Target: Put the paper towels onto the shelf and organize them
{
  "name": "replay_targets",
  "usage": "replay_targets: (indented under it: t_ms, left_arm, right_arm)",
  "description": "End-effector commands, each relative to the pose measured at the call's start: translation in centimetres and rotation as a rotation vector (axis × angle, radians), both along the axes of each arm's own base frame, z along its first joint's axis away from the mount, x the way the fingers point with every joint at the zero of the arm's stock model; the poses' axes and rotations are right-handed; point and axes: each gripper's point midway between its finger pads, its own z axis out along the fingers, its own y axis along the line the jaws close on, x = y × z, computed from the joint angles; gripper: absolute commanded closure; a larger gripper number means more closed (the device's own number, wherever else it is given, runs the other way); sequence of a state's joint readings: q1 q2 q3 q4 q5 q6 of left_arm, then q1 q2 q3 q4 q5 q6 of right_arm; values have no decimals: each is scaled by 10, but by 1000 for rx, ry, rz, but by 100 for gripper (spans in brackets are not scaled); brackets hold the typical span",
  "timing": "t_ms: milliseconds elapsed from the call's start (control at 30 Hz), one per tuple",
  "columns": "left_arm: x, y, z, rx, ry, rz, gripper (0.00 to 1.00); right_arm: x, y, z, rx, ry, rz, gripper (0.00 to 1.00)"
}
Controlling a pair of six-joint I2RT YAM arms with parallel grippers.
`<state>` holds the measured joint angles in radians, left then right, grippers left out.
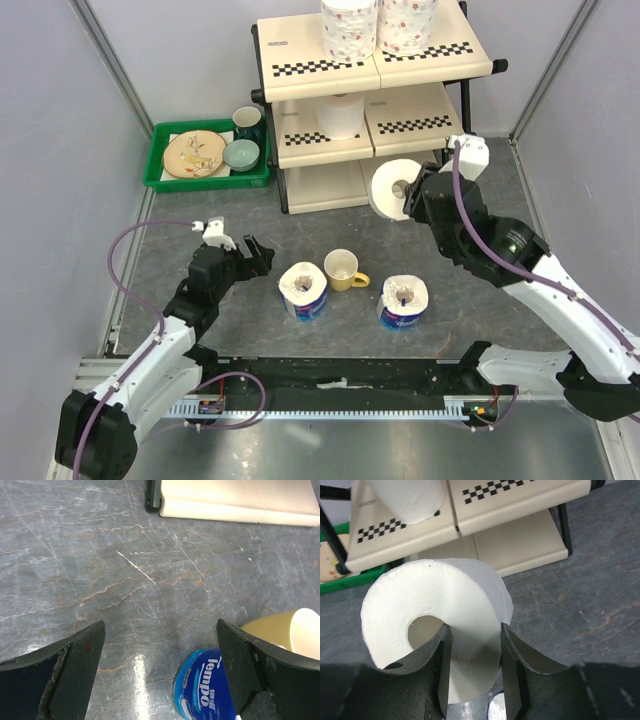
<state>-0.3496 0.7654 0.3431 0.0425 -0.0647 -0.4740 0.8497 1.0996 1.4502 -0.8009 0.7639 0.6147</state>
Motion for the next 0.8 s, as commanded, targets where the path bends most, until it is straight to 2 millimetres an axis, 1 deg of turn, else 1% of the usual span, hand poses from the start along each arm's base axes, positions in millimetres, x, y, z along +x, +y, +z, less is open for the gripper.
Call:
replay_targets:
  t_ms: [0, 33, 67, 100, 133, 167, 200, 233, 267, 300, 333, 367, 400, 433, 467, 533, 567, 767]
  left_arm:
    - [4, -16, 14, 11, -122, -116, 1]
    - [4, -17, 12, 16, -129, -123, 1]
    - [6, -18, 15, 16, -152, -131, 0]
    - [3, -20, 9, 33, -151, -159, 1]
    - [4, -20, 8, 34, -156, -162, 1]
    - [5, -21, 10, 33, -169, -165, 1]
    - [4, -24, 8, 32, -172, -184, 0]
    - [3, -26, 7, 30, -178, -195, 0]
    - [4, -28, 11, 25, -203, -207, 1]
    - [2, -31, 9, 25, -207, -233, 1]
    - [2, -33, 8, 29, -210, -246, 0]
    - [1, -34, 8, 31, -215, -256, 1]
    - [1, -36, 8, 37, -229, -272, 1]
    - [0, -37, 8, 41, -236, -282, 1]
    - [0, -37, 9, 44, -243, -289, 1]
    - [-2, -38, 8, 55, -262, -302, 1]
    - [-4, -38, 7, 57, -266, -309, 1]
    - [-7, -40, 10, 62, -305, -335, 1]
  right_arm:
    - [33, -6, 30, 6, -77, -34, 72]
    - [41, -12, 30, 11, -79, -50, 72]
    - [47, -7, 32, 37, -93, -30, 72]
    - [54, -7, 30, 32, -92, -29, 72]
    - [63, -16, 30, 33, -93, -53, 73]
    - [74, -14, 31, 44, -106, -55, 73]
    - [80, -11, 29, 50, -102, -27, 73]
    - [90, -19, 31, 57, -110, -45, 73]
    - [100, -16, 34, 69, -126, -38, 73]
    - [106, -14, 35, 80, -135, -13, 73]
    - [114, -19, 37, 74, -147, -19, 73]
    - [124, -16, 39, 78, -164, -13, 73]
    - [129, -17, 42, 72, -172, -9, 72]
    - [135, -21, 43, 53, -178, -13, 72]
    - [143, -19, 45, 50, -184, -9, 72]
    - [151, -19, 50, 55, -201, 17, 72]
    - [158, -17, 52, 60, -212, 23, 72]
    - [183, -16, 63, 84, -248, 40, 72]
